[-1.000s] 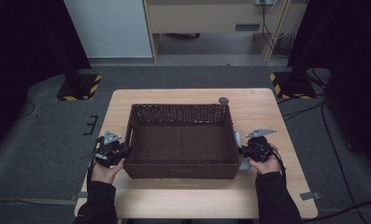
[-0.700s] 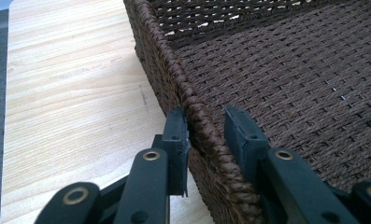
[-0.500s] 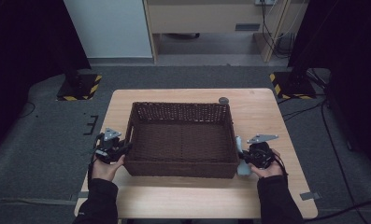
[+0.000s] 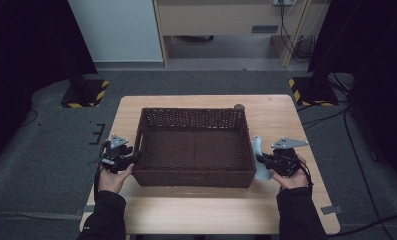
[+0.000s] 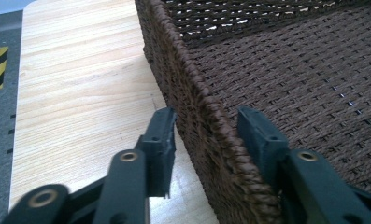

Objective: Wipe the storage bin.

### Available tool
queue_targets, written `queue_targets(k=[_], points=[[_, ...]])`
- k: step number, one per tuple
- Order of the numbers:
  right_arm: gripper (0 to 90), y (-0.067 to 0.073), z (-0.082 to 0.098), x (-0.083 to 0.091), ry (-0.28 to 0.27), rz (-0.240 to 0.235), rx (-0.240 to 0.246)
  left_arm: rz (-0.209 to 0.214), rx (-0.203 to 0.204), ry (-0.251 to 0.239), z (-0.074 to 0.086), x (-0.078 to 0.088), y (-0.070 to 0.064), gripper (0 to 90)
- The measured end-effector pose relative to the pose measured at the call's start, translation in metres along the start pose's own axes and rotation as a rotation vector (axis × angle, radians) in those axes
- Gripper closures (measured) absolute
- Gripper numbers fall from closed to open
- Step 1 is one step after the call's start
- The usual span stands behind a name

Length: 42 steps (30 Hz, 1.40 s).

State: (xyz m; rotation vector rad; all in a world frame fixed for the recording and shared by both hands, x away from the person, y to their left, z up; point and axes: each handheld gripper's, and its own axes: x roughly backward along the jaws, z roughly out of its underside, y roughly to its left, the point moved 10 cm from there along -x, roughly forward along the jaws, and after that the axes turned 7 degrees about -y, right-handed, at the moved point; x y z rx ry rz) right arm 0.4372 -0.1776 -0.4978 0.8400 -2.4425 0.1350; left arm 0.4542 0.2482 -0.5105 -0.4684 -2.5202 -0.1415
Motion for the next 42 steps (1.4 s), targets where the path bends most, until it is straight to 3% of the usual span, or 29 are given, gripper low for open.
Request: queue_targets(k=[7,12,15,18,20,23,26,30,38,39,42], points=[[85.3,0.000,0.017,-0.011,0.065,0.008,0.006,0.001,-0.031,-0.005,-0.002,0.006,-0.003,50.5],[85.3,-0.001,0.047,-0.028,0.171,0.005,-0.013,0.029,-0.001,-0.039,-0.007,0.016,-0.004,48.2],[85.3,0.002,0.054,-0.034,0.203,-0.004,-0.019,0.049,-0.015,-0.019,-0.001,0.018,-0.008,51.9],[85.2,0.004,0.044,-0.028,0.166,-0.007,-0.005,0.070,-0.042,0.014,0.006,0.017,-0.014,56.7],[85.2,0.005,0.031,-0.018,0.110,-0.016,-0.007,0.052,-0.053,0.027,0.008,0.015,-0.015,58.9],[85.2,0.007,0.013,-0.001,0.042,-0.035,-0.002,0.039,-0.036,0.025,0.008,0.015,-0.014,61.7],[85.2,0.012,0.009,0.009,0.023,-0.053,0.016,0.010,-0.024,0.022,0.008,0.014,-0.012,65.9],[85.2,0.016,0.023,0.007,0.067,-0.057,0.019,-0.009,-0.029,0.020,0.008,0.013,-0.013,70.2],[85.1,0.009,0.065,-0.018,0.216,-0.022,-0.013,0.014,-0.034,0.013,0.007,0.013,-0.012,69.5],[85.1,0.010,0.066,-0.018,0.225,-0.025,-0.021,0.016,-0.033,0.013,0.008,0.013,-0.012,69.4],[85.1,0.012,0.054,-0.012,0.177,-0.025,-0.017,0.016,-0.029,0.010,0.008,0.013,-0.012,69.7]])
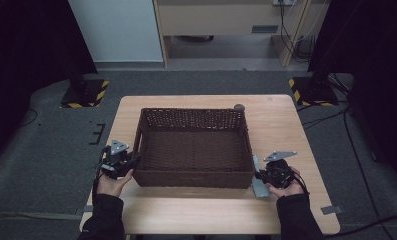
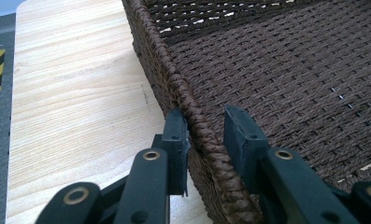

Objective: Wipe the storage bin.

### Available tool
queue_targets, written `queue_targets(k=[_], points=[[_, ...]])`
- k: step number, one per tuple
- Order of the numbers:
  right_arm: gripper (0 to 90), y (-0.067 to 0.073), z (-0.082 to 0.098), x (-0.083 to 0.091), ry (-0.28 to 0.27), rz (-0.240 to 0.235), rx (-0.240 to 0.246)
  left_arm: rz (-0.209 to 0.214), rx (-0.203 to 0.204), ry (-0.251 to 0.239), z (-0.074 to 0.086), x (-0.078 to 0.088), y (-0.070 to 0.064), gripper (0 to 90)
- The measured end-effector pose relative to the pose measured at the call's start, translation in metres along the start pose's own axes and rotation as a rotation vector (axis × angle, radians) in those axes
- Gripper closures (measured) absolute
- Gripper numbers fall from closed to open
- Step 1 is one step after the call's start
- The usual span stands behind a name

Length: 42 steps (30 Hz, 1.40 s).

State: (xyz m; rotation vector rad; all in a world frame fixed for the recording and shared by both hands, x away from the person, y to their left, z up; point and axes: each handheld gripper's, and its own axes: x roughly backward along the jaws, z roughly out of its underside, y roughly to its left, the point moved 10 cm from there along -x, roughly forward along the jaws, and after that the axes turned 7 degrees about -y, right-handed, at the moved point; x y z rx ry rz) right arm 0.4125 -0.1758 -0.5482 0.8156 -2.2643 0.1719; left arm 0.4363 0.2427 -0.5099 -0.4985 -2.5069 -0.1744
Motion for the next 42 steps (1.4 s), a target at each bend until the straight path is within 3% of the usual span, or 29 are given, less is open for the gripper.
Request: queue_targets(k=[5,8,10,15,17,19,21,27,31,35,42], points=[[85.1,0.007,-0.029,0.030,-0.130,-0.022,0.022,0.003,0.010,-0.001,0.000,-0.001,0.000,71.0],[85.1,0.011,-0.034,0.038,-0.150,-0.024,0.032,-0.001,0.011,0.000,0.000,-0.001,0.000,71.6],[85.1,0.011,-0.028,0.033,-0.131,-0.029,0.030,-0.001,0.009,0.001,0.000,-0.001,0.000,71.7],[85.2,0.008,0.003,0.003,0.008,-0.018,0.012,0.029,-0.012,-0.015,-0.001,-0.001,0.001,68.2],[85.1,0.007,0.011,-0.005,0.048,-0.018,0.015,0.044,-0.017,-0.026,0.000,-0.002,0.004,62.4],[85.1,0.007,0.011,-0.006,0.051,-0.015,0.011,0.048,-0.018,-0.025,0.001,-0.003,0.007,56.3],[85.1,0.006,0.006,-0.003,0.024,-0.013,0.020,0.064,-0.006,-0.028,0.001,-0.004,0.006,56.6],[85.1,0.013,-0.017,0.023,-0.075,-0.035,0.021,0.021,-0.005,-0.013,0.000,-0.004,0.005,71.5],[85.2,0.018,-0.035,0.044,-0.156,-0.045,0.040,0.006,0.002,-0.007,0.000,-0.004,0.005,73.4],[85.2,0.020,-0.026,0.043,-0.121,-0.053,0.040,0.001,0.000,-0.005,0.000,-0.003,0.004,73.7],[85.1,0.020,0.011,0.014,-0.010,-0.026,0.028,-0.001,-0.014,-0.003,0.001,-0.002,0.002,73.0]])
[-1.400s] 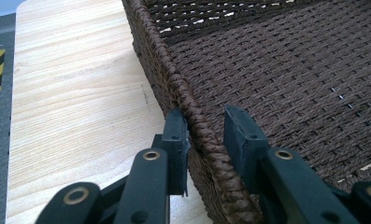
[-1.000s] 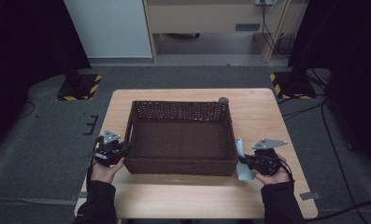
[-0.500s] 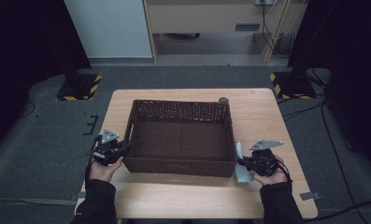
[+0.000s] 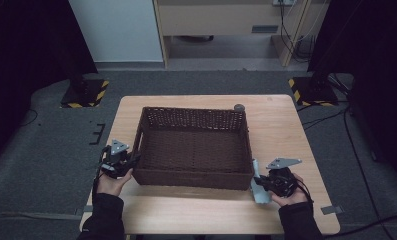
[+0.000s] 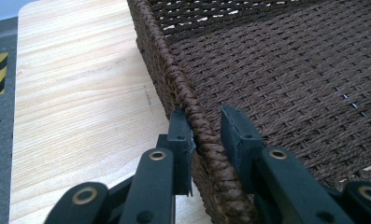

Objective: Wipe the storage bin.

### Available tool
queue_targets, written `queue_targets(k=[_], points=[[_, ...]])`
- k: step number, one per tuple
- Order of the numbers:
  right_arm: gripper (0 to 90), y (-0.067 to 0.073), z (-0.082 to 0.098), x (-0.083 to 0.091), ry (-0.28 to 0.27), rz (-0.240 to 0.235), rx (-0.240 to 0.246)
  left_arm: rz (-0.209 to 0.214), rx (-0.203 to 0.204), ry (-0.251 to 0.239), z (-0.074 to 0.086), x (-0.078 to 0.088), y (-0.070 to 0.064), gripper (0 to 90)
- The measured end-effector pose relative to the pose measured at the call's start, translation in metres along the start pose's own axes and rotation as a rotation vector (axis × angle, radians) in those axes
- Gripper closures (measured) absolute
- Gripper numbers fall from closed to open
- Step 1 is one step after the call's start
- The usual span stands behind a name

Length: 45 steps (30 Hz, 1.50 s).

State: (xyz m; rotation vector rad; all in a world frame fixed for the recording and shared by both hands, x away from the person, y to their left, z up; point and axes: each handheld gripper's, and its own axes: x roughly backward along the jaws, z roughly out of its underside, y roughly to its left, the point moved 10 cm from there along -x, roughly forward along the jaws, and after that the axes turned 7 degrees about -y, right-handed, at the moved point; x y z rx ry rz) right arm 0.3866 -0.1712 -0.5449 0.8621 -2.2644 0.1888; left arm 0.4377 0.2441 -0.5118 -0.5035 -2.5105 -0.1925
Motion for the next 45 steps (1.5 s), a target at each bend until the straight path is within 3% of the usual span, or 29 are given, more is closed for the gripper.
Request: queue_targets(k=[5,8,12,16,17,19,29,37,40,45], points=[[85.1,-0.002,-0.001,-0.005,0.003,0.024,-0.003,0.021,-0.006,-0.004,0.000,0.001,-0.001,68.9],[85.0,-0.009,0.000,-0.003,0.005,0.037,-0.019,0.000,0.008,-0.028,-0.005,0.000,0.006,55.7],[85.0,-0.018,-0.003,-0.001,-0.009,0.057,-0.032,0.001,0.009,-0.043,-0.012,-0.005,0.014,50.9],[85.0,-0.020,-0.006,0.000,-0.017,0.060,-0.041,0.069,0.021,-0.048,-0.013,-0.009,0.010,59.3],[85.0,-0.019,-0.007,0.001,-0.021,0.054,-0.028,0.066,0.018,-0.046,-0.013,-0.008,0.010,64.3],[85.0,-0.017,-0.010,0.003,-0.030,0.049,-0.020,0.055,0.014,-0.035,-0.012,-0.008,0.009,65.7],[85.0,-0.012,-0.016,0.009,-0.048,0.041,-0.016,0.019,0.028,-0.028,-0.012,-0.007,0.007,67.7],[85.0,-0.008,-0.038,0.032,-0.132,0.041,-0.006,-0.021,0.047,-0.029,-0.014,-0.010,0.006,67.8],[85.0,-0.007,-0.032,0.024,-0.103,0.038,-0.007,-0.023,0.041,-0.028,-0.015,-0.011,0.007,67.6],[85.0,-0.010,-0.006,-0.006,0.016,0.030,-0.022,-0.019,0.031,-0.024,-0.015,-0.011,0.006,67.1]])
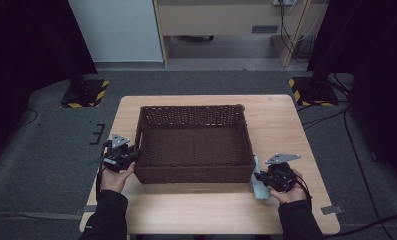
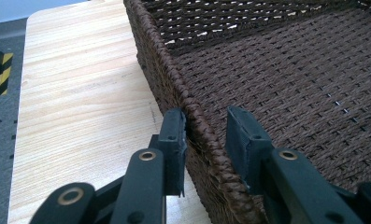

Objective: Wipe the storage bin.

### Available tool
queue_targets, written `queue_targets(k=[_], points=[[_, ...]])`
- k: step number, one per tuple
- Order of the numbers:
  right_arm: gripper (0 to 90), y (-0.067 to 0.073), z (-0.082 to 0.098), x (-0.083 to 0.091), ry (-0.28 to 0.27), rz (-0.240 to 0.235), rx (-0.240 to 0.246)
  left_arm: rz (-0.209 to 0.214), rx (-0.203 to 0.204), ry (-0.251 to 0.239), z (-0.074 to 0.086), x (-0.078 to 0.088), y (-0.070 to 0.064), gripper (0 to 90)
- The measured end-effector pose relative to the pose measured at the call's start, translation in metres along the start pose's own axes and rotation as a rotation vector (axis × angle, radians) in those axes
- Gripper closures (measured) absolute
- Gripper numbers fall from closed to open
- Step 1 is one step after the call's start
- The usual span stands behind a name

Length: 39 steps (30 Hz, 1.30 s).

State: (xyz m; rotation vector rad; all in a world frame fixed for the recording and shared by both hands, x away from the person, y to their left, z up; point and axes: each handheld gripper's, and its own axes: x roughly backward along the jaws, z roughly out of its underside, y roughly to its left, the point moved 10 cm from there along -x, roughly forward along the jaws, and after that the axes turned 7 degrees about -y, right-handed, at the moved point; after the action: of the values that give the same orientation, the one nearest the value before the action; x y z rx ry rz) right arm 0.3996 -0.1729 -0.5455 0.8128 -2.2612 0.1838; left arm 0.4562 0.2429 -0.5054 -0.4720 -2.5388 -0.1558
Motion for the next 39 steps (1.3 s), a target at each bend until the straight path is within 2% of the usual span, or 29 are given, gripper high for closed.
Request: queue_targets(k=[2,4,6,10,12,15,21,23,26,30,34,39], points=[[85.0,-0.001,0.006,-0.008,0.038,0.005,-0.002,0.001,0.000,0.002,0.000,0.000,0.000,67.0],[84.9,0.000,0.002,-0.005,0.024,0.008,-0.001,0.000,0.000,0.003,0.000,0.000,0.000,66.9],[84.9,0.000,-0.007,0.004,-0.019,0.010,0.008,0.003,0.005,0.002,0.000,0.000,0.000,66.7],[84.9,0.004,-0.029,0.031,-0.133,0.004,0.003,0.006,0.007,0.002,0.000,0.000,0.000,66.4],[84.9,0.005,-0.033,0.037,-0.156,0.000,0.011,0.011,0.009,-0.002,0.000,-0.001,0.000,66.1],[84.9,0.005,-0.030,0.032,-0.139,-0.002,0.015,0.008,0.003,0.000,0.000,0.000,0.000,66.0],[84.9,0.003,0.000,0.003,-0.006,-0.008,0.004,0.010,-0.002,0.007,0.001,0.000,0.000,65.5],[84.9,0.002,0.007,-0.004,0.021,-0.003,-0.003,0.009,-0.005,0.007,0.001,0.000,0.000,65.3],[84.8,0.001,0.007,-0.004,0.019,0.002,-0.011,0.010,-0.006,0.010,0.002,0.000,0.000,65.1],[84.8,-0.013,0.005,0.005,-0.008,0.040,-0.031,0.011,-0.007,0.013,0.002,0.000,0.000,64.7],[84.8,-0.036,0.008,0.017,-0.028,0.101,-0.073,0.015,-0.006,0.016,0.003,-0.001,0.000,64.4],[84.8,-0.066,0.018,0.028,-0.008,0.198,-0.113,0.018,-0.009,0.025,0.003,-0.001,0.000,64.0]])
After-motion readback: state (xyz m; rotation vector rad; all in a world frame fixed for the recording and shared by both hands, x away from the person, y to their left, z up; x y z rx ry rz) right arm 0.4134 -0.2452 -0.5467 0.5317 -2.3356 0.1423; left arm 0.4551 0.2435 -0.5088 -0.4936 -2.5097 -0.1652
